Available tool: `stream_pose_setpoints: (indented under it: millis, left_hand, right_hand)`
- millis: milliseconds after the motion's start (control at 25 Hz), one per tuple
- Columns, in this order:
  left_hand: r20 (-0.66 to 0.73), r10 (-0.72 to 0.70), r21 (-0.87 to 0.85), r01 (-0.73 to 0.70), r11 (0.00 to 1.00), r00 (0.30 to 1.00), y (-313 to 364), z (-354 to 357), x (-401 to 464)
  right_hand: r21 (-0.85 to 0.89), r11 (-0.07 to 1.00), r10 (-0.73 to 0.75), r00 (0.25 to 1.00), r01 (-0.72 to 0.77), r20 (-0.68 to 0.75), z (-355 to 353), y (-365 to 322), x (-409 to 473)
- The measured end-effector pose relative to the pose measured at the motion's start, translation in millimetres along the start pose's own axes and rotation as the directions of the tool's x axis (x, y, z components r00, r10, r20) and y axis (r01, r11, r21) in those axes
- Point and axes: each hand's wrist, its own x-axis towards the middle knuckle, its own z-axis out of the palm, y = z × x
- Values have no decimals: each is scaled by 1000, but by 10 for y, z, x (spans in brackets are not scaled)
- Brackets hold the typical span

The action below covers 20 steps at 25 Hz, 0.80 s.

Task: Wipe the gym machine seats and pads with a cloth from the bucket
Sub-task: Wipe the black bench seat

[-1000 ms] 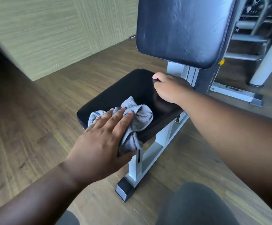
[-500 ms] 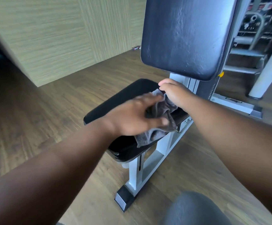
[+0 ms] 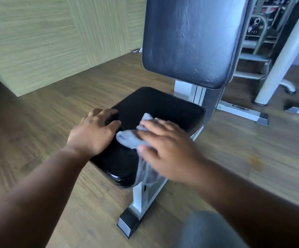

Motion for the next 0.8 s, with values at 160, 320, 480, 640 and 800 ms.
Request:
stream_pose_setpoints:
  millis: [160, 320, 480, 640, 800]
  left_hand:
    - [-49, 2, 11, -2, 1000, 999, 47, -3, -25]
    - [-37, -20, -9, 20, 1000, 999, 12, -17, -30]
    - [-77, 20, 21, -18, 1000, 997, 10, 13, -47]
    - [-93, 22, 23, -19, 1000, 995, 22, 13, -53]
    - [-75, -4, 52, 8, 999, 997, 20, -18, -66]
  right_hand:
    - [-67, 900, 435, 896, -430, 94, -186, 1049, 396]
    - [-121, 949, 297, 954, -291, 42, 24, 310, 319]
    - [-26, 993, 112, 991, -114, -78, -26, 400, -102]
    - [-128, 906, 424, 876, -404, 229, -104, 999, 738]
    - [-147, 947, 322, 870, -287, 373, 9, 550, 1188]
